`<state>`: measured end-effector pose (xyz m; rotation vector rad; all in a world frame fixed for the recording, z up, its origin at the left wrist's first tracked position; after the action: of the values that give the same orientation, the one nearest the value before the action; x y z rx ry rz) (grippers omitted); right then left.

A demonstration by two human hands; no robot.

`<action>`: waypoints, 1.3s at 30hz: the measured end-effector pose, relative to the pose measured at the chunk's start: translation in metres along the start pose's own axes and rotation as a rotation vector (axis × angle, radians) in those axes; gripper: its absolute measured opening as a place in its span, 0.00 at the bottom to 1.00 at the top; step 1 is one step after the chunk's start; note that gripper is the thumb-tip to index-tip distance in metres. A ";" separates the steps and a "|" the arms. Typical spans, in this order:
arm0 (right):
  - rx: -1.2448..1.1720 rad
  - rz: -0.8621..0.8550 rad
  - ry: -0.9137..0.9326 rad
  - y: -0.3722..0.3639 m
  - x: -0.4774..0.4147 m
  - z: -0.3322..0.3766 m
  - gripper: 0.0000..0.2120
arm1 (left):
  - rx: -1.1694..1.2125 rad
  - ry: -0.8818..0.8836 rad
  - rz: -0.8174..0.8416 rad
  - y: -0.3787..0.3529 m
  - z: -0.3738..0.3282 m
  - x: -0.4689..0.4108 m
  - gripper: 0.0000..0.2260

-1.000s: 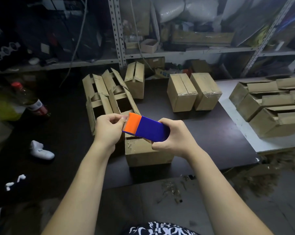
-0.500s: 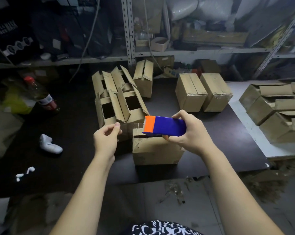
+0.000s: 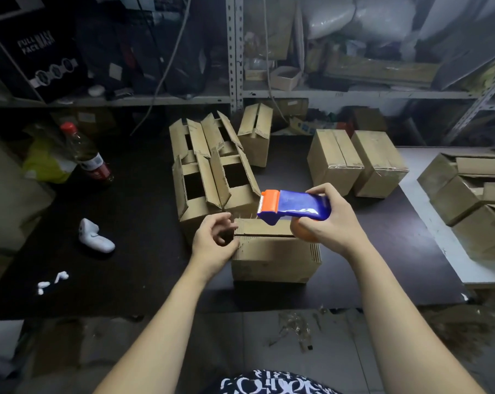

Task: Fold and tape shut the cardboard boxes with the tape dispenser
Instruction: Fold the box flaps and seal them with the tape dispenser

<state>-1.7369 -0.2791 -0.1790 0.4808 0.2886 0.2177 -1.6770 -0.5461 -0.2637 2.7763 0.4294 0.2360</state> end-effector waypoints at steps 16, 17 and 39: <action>-0.019 0.064 -0.038 -0.019 0.000 -0.019 0.24 | 0.354 0.264 -0.083 -0.006 0.030 0.017 0.21; 0.012 0.045 -0.029 -0.020 -0.001 -0.020 0.21 | 0.429 0.315 -0.111 -0.003 0.034 0.016 0.17; 0.178 0.067 0.033 -0.032 -0.001 -0.015 0.23 | 0.209 0.635 -0.188 -0.028 0.082 0.003 0.08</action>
<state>-1.7379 -0.3006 -0.2074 0.6643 0.3264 0.2665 -1.6646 -0.5435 -0.3498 2.7771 0.9022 1.0909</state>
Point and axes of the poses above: each hand's wrist, its own x-axis away from the middle knuckle, its own y-axis out of the back of the hand, z = x × y, the point moved 8 cm from there along -x, towards the middle knuckle, and after that the axes turned 10 degrees about y, right-handed, at the moved point
